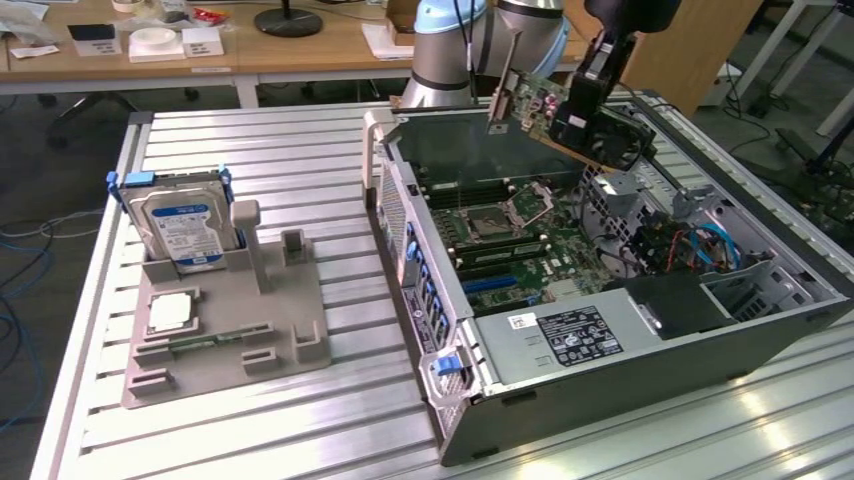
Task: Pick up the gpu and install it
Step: 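Insert the gpu into the slot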
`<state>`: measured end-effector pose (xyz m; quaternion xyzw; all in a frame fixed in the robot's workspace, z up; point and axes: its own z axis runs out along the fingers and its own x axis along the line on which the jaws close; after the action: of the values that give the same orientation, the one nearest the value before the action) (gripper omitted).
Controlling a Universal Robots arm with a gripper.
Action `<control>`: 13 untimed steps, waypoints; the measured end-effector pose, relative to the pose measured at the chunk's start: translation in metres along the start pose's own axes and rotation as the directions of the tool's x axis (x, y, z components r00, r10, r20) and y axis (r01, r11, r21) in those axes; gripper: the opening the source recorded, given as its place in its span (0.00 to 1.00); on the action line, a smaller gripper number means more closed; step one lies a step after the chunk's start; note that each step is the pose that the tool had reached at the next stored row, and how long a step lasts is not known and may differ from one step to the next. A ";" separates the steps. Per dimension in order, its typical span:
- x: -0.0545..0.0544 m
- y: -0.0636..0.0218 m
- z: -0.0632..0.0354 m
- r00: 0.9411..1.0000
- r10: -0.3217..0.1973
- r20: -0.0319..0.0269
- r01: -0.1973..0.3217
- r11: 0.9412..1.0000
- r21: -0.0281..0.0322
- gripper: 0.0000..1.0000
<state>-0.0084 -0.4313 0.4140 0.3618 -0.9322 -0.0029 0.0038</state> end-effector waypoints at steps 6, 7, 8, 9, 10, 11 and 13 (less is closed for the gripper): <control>0.000 -0.0001 0.0000 0.999 -0.042 0.000 0.042 0.999 0.000 0.28; 0.000 -0.0001 0.0000 0.999 -0.048 0.000 0.048 0.999 0.000 0.28; 0.000 -0.0001 0.0000 0.999 -0.055 0.000 0.055 0.999 0.000 0.28; 0.000 -0.0001 0.0000 0.998 -0.062 -0.001 0.062 0.998 0.000 0.28; 0.000 -0.0001 0.0000 0.998 -0.069 -0.001 0.069 0.998 0.000 0.28; 0.000 -0.0001 0.0000 0.997 -0.076 -0.001 0.076 0.997 0.000 0.28; 0.000 -0.0001 0.0000 0.996 -0.089 -0.001 0.089 0.996 0.000 0.28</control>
<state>-0.0084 -0.4315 0.4140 0.4029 -0.9152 -0.0028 0.0039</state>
